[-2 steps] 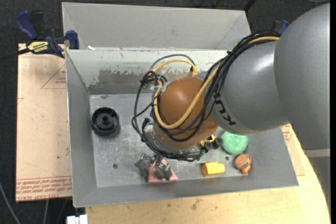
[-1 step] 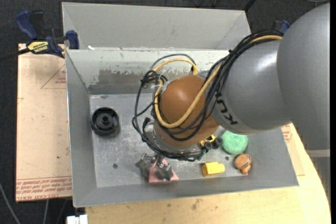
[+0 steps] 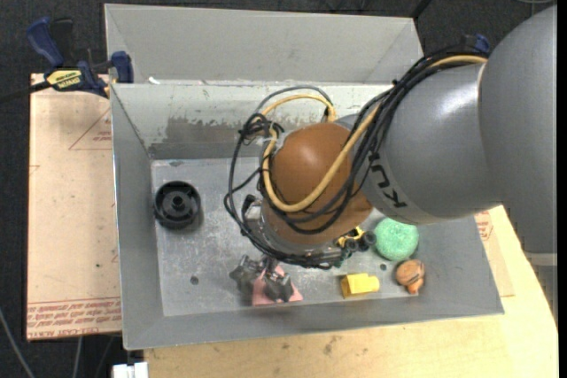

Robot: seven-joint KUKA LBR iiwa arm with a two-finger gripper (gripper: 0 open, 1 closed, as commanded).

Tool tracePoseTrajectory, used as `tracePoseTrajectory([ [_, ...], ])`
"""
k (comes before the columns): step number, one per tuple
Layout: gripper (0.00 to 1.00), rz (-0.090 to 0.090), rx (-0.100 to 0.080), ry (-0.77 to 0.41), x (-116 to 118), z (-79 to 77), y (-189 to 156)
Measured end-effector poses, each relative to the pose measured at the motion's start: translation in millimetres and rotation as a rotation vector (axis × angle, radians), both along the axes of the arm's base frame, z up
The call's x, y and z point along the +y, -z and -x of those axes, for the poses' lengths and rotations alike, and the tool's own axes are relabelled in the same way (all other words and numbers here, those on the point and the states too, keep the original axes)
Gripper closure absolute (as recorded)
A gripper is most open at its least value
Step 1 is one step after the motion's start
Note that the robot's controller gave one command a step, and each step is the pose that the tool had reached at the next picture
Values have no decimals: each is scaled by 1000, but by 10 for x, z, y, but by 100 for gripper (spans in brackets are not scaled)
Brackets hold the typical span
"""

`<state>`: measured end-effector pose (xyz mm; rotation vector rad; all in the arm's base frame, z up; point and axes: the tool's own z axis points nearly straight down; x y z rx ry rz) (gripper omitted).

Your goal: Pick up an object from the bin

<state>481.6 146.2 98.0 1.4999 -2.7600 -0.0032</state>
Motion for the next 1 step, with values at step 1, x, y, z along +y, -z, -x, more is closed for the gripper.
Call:
tracePoseTrajectory([
  [1,100,1,2,0,2,4,-98],
])
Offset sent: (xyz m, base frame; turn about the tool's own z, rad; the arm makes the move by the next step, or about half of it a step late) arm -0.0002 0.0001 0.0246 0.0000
